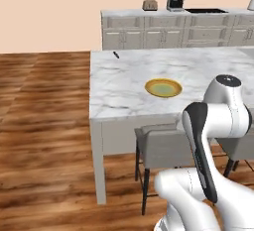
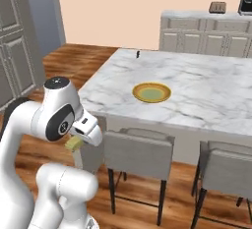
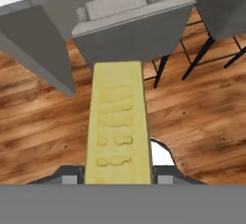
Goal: Retrieve the butter from the fridge and place it on a plate on the dining table. Then retrieve the butter knife by the fridge and place it near the plate.
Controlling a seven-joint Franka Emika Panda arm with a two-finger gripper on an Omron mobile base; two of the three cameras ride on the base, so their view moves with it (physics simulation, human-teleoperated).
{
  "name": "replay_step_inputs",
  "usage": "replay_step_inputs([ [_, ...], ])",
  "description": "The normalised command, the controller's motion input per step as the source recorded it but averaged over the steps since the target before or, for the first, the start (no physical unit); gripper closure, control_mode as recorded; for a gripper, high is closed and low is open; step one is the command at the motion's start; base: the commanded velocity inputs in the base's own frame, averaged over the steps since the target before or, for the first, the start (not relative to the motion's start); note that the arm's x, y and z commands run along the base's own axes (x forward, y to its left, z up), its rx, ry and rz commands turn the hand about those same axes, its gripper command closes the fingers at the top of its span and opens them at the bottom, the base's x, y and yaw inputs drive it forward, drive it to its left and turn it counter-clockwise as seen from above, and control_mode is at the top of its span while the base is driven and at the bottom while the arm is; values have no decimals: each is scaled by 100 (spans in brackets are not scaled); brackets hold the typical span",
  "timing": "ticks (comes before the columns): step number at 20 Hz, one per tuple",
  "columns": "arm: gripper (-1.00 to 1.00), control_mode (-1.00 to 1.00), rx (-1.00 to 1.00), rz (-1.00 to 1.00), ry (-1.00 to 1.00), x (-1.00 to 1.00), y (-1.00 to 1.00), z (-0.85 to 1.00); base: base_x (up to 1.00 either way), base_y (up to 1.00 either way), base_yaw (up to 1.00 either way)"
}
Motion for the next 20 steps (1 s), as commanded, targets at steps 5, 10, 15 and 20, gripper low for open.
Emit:
replay_step_inputs([
  [5,100,100,0,0,0,0,0,0,66,-61,-4],
  [10,100,100,0,0,0,0,0,0,78,-33,0],
  [15,100,100,0,0,0,0,0,0,93,-30,0],
  [20,100,100,0,0,0,0,0,0,55,-11,-1],
])
